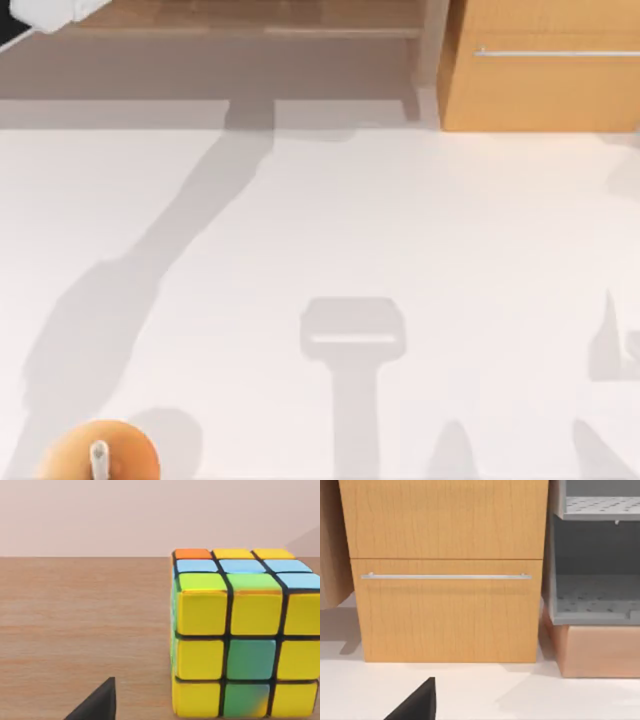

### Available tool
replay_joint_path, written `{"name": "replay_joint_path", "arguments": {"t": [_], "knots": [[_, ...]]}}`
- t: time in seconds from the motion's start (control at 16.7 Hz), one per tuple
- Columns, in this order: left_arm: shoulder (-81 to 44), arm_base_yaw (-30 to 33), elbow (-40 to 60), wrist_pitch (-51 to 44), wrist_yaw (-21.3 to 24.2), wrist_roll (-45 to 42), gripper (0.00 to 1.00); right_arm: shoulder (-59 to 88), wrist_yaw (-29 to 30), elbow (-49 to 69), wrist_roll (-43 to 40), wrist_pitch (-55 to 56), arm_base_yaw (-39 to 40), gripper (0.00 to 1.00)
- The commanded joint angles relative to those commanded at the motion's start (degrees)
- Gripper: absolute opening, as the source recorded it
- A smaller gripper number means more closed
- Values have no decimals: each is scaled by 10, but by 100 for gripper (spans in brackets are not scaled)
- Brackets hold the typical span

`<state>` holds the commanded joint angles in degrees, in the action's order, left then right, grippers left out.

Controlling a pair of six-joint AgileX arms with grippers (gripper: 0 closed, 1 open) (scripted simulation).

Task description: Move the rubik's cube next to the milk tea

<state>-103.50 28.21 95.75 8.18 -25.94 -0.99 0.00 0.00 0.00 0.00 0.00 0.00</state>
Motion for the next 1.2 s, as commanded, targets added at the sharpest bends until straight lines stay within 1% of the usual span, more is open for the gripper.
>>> {"name": "replay_joint_path", "arguments": {"t": [0.42, 0.54, 0.78, 1.2], "knots": [[-97, -22, 127, -26, 24, -1, 100, 0, 0, 0, 0, 0, 0, 100], [-117, -25, 145, -27, 27, 1, 100, 0, 0, 0, 0, 0, 0, 100], [-120, -25, 146, -27, 27, 1, 100, 0, 0, 0, 0, 0, 0, 100], [-120, -25, 146, -27, 27, 1, 47, 0, 0, 0, 0, 0, 0, 100]]}}
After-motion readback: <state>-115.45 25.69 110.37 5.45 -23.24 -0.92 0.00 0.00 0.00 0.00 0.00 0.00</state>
